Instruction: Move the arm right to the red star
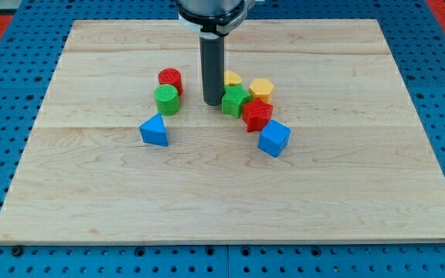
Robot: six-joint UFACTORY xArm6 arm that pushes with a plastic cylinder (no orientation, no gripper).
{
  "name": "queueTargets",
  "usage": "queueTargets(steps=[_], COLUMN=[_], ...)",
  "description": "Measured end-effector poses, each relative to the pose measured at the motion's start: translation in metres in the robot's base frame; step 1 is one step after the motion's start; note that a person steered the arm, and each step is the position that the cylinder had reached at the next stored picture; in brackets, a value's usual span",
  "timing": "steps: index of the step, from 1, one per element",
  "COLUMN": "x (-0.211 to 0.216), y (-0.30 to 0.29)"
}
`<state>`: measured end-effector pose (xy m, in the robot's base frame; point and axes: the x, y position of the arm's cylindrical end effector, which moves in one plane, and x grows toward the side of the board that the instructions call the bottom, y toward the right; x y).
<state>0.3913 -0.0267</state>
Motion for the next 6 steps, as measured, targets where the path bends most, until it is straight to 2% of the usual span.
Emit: queueTargets(steps=[1,2,3,4,5,6], x=[-0.022,-0.061,-0.084,-0.098,-0.054,-0.002], y=[-0.013,0.010,-0.005,0.068,0.150,0.142])
